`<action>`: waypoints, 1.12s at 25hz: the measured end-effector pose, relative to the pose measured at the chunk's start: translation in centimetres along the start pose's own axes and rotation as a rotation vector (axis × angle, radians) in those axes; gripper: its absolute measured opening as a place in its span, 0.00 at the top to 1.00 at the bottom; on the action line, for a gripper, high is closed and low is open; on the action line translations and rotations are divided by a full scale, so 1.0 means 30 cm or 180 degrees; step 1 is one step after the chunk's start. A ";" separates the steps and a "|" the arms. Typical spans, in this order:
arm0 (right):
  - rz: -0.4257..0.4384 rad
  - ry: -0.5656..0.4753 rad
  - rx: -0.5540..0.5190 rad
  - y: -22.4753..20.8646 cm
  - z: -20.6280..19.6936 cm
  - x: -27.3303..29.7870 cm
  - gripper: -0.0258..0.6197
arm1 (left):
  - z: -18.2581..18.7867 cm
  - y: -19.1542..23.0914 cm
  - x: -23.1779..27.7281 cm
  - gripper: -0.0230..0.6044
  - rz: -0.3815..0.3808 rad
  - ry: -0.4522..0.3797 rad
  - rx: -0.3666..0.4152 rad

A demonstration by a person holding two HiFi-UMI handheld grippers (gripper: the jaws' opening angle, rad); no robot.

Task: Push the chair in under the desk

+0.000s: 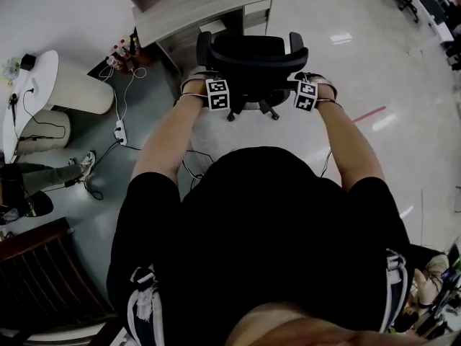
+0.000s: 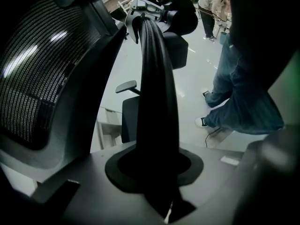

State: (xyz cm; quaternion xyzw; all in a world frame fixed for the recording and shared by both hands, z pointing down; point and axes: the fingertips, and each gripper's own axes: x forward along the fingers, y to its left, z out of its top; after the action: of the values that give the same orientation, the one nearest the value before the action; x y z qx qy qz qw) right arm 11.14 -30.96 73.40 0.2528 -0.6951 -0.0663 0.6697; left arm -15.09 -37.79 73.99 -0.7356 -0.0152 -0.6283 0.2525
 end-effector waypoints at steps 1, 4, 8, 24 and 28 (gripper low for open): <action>0.0001 -0.0027 -0.0059 -0.015 0.028 0.011 0.77 | -0.028 -0.004 -0.005 0.81 0.0011 0.0021 -0.0059; 0.0013 -0.0128 -0.0243 -0.057 0.110 0.046 0.77 | -0.105 -0.021 -0.015 0.81 0.0024 0.0100 -0.0243; 0.0023 -0.0230 -0.0401 -0.095 0.204 0.078 0.77 | -0.192 -0.037 -0.026 0.81 0.0043 0.0179 -0.0416; 0.0017 -0.0464 -0.0740 -0.260 0.499 0.175 0.75 | -0.461 -0.006 -0.045 0.82 0.0100 0.0339 -0.0811; 0.0005 -0.0482 -0.0760 -0.319 0.511 0.210 0.74 | -0.476 0.041 -0.025 0.82 0.0128 0.0353 -0.0859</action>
State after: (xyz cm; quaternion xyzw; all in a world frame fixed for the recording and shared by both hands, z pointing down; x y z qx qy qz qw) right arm -0.98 -45.79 73.49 0.1650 -0.7311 -0.1669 0.6406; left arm -27.93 -44.23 74.05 -0.7272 0.0981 -0.6592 0.1644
